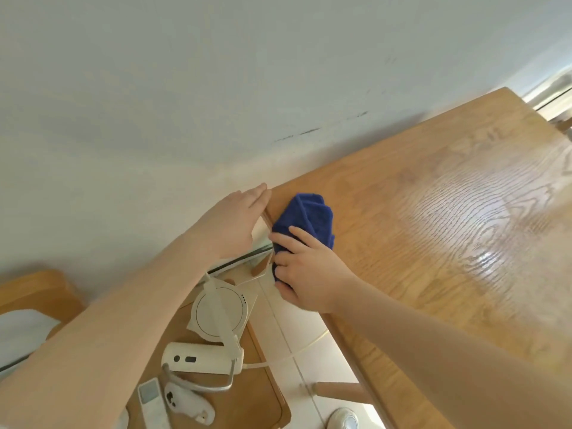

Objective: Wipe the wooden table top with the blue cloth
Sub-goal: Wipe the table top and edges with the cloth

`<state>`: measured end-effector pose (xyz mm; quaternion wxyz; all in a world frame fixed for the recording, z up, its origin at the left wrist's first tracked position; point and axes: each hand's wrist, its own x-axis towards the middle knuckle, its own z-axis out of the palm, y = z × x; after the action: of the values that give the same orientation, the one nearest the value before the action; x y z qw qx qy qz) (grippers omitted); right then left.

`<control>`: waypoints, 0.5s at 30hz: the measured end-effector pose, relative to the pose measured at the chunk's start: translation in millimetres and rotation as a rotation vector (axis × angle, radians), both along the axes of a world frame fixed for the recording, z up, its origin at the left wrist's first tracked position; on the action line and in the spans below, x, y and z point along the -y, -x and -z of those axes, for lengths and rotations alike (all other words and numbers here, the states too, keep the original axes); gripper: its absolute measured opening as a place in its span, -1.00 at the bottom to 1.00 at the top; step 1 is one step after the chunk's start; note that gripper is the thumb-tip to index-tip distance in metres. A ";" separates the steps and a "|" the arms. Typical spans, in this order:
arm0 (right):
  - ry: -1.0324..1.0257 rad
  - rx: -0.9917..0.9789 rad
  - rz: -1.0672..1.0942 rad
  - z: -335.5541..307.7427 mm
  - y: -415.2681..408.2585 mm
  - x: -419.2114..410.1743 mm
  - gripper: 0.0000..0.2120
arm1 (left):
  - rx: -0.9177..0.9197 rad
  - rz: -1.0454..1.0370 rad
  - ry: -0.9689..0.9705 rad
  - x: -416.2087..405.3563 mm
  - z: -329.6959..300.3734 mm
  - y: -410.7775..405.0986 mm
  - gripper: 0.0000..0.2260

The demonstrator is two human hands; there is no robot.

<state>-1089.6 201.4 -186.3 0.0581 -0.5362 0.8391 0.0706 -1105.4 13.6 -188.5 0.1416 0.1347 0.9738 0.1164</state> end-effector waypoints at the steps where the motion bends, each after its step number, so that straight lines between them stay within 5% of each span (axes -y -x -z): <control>1: -0.023 0.010 -0.015 -2.6 -16.6 -16.0 -0.64 | -0.020 0.004 0.028 -2.9 -0.9 -0.7 -0.31; 8: -0.239 0.062 -0.129 -4.9 -43.3 -57.5 -0.59 | -0.063 -0.177 -0.031 -24.1 8.5 -13.2 -0.25; 13: -0.075 -0.005 0.196 6.5 -21.2 0.4 -0.58 | -0.041 -0.317 -0.127 -35.1 5.9 -16.6 -0.35; 15: -0.034 -0.023 0.268 4.1 -42.4 -15.6 -0.57 | 0.062 -0.427 -0.384 -40.4 0.6 -25.0 -0.39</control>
<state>-1047.2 217.1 -190.4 0.0665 -0.4176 0.9024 0.0823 -1080.4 53.9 -189.1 0.1152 -0.0526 0.9354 0.3300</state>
